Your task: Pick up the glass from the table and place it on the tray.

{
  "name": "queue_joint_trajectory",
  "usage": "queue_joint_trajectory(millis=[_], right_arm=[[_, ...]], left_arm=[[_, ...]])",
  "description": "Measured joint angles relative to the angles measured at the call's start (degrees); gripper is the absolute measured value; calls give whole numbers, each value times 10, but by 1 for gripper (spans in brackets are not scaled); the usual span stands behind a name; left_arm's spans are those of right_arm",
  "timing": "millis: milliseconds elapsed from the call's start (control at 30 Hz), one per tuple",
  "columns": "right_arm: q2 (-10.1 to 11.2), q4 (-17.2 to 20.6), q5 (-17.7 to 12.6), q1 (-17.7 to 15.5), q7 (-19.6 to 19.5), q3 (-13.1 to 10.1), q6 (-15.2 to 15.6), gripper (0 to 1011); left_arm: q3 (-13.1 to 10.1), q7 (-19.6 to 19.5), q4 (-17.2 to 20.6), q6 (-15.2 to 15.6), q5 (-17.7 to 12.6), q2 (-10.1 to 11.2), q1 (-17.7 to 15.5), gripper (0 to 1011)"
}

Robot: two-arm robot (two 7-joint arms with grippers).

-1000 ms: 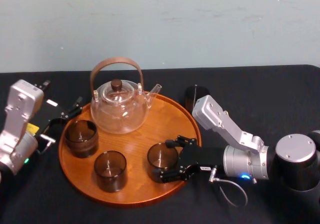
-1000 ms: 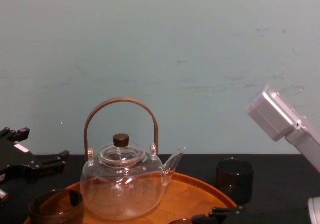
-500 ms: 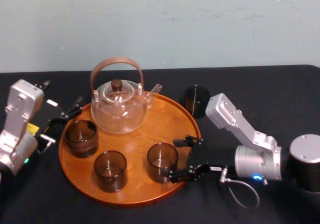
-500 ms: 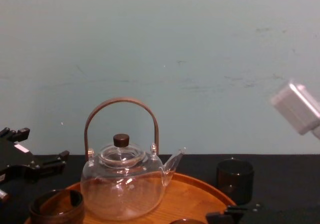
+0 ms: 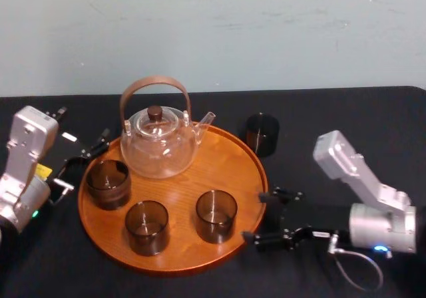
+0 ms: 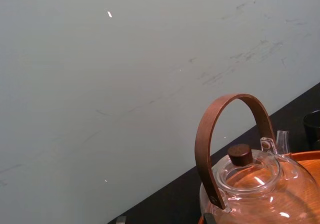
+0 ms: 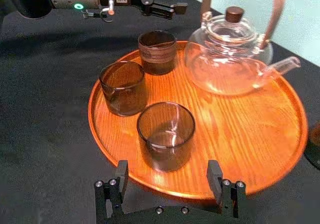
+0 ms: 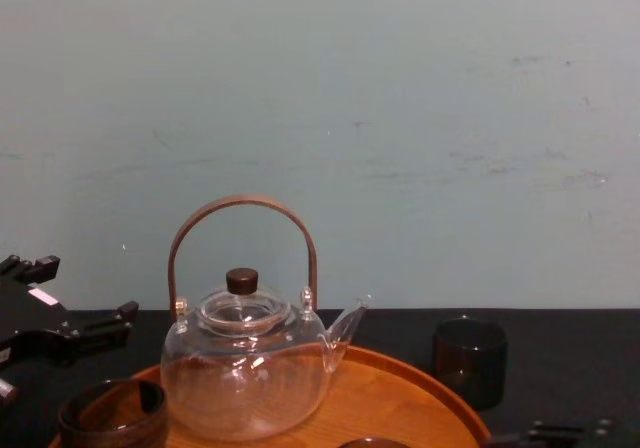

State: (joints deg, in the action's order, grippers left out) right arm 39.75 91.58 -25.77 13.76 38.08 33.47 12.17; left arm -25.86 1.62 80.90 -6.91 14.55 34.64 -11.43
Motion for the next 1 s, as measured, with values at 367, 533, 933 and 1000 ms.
queue_joint_trajectory(millis=[367,533,933,1000], right_arm=[[48,27,-43,-52,-28,-57,-16,1002],[58,28,-56,-70,-50,-84,-18,1003],[34,2,-55,-54,-105,-115,15,1002],[28,-2,-54,-48,-112,-116,23,1002]], left_arm=[[0,0,0,0,0,0,0,1001],[0,0,0,0,0,0,0,1001],[0,0,0,0,0,0,0,1001],[0,0,0,0,0,0,0,1001]])
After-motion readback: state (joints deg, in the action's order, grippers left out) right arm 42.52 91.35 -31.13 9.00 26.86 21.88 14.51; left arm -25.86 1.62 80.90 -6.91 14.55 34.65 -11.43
